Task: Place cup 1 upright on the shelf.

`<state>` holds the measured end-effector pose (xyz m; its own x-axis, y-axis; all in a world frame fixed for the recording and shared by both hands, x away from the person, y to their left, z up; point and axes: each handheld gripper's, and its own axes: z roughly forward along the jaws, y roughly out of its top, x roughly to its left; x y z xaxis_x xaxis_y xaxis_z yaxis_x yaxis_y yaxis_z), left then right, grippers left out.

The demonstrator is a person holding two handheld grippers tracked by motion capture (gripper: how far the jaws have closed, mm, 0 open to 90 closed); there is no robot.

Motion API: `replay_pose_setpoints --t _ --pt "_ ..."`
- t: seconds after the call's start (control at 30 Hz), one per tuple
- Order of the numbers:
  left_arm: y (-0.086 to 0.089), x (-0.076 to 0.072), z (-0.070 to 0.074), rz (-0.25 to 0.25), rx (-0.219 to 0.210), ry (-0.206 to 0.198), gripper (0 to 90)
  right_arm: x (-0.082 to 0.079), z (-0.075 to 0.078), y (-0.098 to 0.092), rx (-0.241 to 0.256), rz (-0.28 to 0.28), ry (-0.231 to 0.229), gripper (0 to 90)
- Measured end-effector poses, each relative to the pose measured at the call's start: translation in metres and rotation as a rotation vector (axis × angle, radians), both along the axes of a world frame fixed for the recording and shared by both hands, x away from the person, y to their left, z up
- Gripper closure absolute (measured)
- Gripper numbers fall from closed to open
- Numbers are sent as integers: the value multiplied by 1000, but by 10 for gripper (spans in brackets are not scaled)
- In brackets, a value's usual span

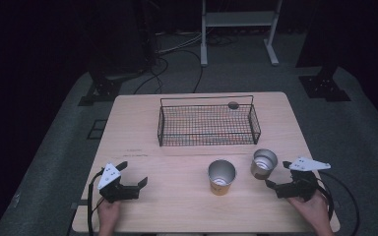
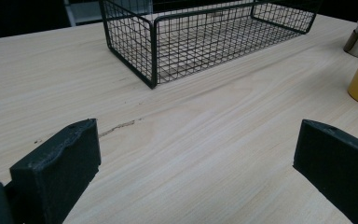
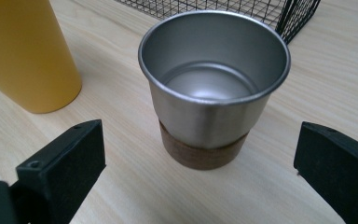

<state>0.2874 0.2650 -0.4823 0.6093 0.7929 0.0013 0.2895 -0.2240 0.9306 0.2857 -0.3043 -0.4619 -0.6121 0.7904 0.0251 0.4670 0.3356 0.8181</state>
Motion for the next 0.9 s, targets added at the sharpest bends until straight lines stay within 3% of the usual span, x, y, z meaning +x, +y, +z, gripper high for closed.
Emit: replay_pose_setpoints --t 0.13,0.5,0.9 --pt "0 0 0 -1 1 -1 0 1 2 2 6 -1 -13 11" --pt "0 0 0 -2 1 -2 0 9 -1 2 12 -26 8 12" --pt "-1 0 0 -4 2 -3 0 21 3 18 -35 -16 17 12"
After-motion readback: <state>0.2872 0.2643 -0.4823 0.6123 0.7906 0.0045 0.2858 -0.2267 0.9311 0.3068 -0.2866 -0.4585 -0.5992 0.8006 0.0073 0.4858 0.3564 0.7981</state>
